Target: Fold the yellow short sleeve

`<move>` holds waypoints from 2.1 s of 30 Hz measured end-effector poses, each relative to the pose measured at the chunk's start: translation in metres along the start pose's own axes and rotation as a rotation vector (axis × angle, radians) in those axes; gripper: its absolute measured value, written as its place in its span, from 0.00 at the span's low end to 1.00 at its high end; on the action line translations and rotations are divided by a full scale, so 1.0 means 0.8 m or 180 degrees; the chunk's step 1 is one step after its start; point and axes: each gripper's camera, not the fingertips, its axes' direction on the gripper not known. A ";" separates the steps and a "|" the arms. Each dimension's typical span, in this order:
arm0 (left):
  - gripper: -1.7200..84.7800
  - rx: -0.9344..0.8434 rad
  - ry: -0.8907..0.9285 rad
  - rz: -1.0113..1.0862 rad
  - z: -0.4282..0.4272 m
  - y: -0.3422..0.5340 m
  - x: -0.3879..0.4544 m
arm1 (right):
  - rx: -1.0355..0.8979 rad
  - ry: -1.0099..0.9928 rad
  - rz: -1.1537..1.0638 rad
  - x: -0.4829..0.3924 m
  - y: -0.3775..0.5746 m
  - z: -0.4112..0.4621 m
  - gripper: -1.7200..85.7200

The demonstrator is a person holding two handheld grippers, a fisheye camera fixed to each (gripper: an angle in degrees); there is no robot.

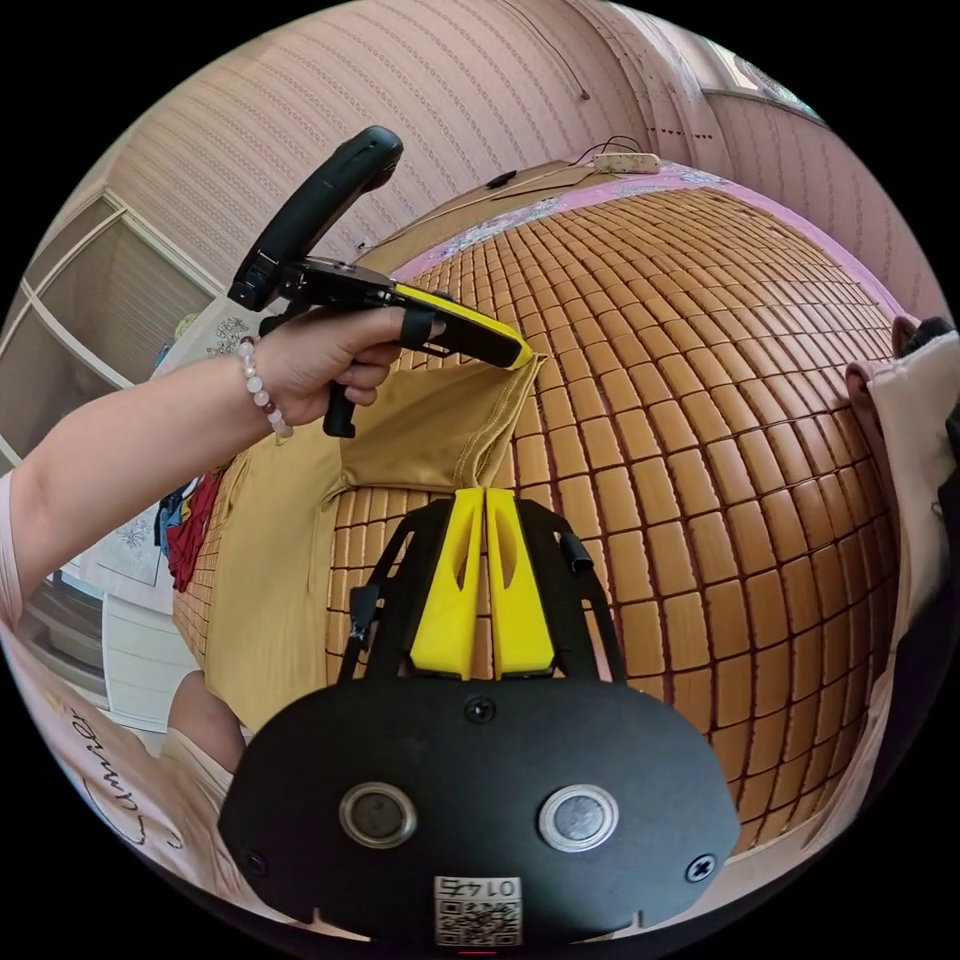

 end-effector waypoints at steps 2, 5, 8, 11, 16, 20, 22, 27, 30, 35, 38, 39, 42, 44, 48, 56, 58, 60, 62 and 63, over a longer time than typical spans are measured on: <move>0.01 -0.0010 0.0040 -0.0076 -0.003 0.007 -0.003 | -0.0036 -0.0098 -0.0026 -0.001 0.000 0.004 0.02; 0.02 0.0001 0.0062 -0.0105 -0.013 0.019 -0.010 | -0.0040 0.0012 -0.0028 -0.010 -0.002 0.009 0.02; 0.04 0.0123 0.0118 -0.0039 -0.046 0.037 -0.022 | -0.0038 -0.0015 -0.0160 -0.023 -0.003 0.010 0.02; 0.07 0.0201 0.0021 0.0023 -0.097 0.070 -0.041 | 0.0038 0.0074 -0.0238 -0.037 -0.002 0.007 0.02; 0.08 0.0842 0.0025 -0.0316 -0.215 0.199 -0.087 | 0.0146 0.0022 -0.0393 -0.069 0.000 0.000 0.02; 0.07 0.0976 -0.0051 -0.0946 -0.271 0.384 -0.133 | 0.0098 -0.0056 -0.0534 -0.110 0.004 0.009 0.02; 0.08 0.0836 -0.0247 -0.1283 -0.279 0.473 -0.149 | -0.0018 -0.0107 -0.0637 -0.133 0.001 0.020 0.02; 0.08 0.0566 -0.0413 -0.2308 -0.282 0.699 -0.187 | -0.0297 -0.0156 -0.1052 -0.220 -0.024 0.050 0.03; 0.07 0.0653 -0.0412 -0.2817 -0.281 0.809 -0.198 | -0.0473 -0.0399 -0.1390 -0.293 -0.053 0.074 0.03; 0.07 0.1052 -0.0228 -0.3277 -0.275 0.925 -0.218 | -0.0985 -0.0532 -0.2127 -0.459 -0.104 0.156 0.07; 0.04 0.1267 -0.0352 -0.3296 -0.278 0.955 -0.237 | -0.1049 -0.0726 -0.2365 -0.543 -0.133 0.202 0.08; 0.04 0.1318 -0.0423 -0.3295 -0.279 0.962 -0.241 | -0.1057 -0.0755 -0.2376 -0.558 -0.140 0.211 0.08; 0.02 0.1405 -0.0313 -0.3447 -0.273 0.994 -0.278 | -0.1231 -0.0811 -0.2470 -0.627 -0.176 0.258 0.09; 0.02 0.1462 -0.0008 -0.3518 -0.268 1.016 -0.309 | -0.1378 -0.0599 -0.2581 -0.678 -0.199 0.300 0.10; 0.03 0.1622 0.0047 -0.3515 -0.276 1.046 -0.329 | -0.1573 -0.0210 -0.2614 -0.739 -0.227 0.369 0.11; 0.08 0.1967 0.0267 -0.3294 -0.291 1.122 -0.345 | -0.1706 0.0295 -0.2110 -0.786 -0.285 0.464 0.09; 0.08 0.1942 0.0268 -0.3251 -0.293 1.133 -0.348 | -0.1763 0.0305 -0.2195 -0.794 -0.289 0.469 0.06; 0.09 0.1902 0.0241 -0.3297 -0.296 1.145 -0.351 | -0.1839 0.0179 -0.2261 -0.800 -0.294 0.471 0.04; 0.10 0.1946 0.0158 -0.3319 -0.306 1.161 -0.350 | -0.1804 -0.0096 -0.2270 -0.809 -0.301 0.462 0.03; 0.10 0.1973 0.0141 -0.3317 -0.309 1.166 -0.348 | -0.1777 -0.0215 -0.2252 -0.811 -0.303 0.457 0.03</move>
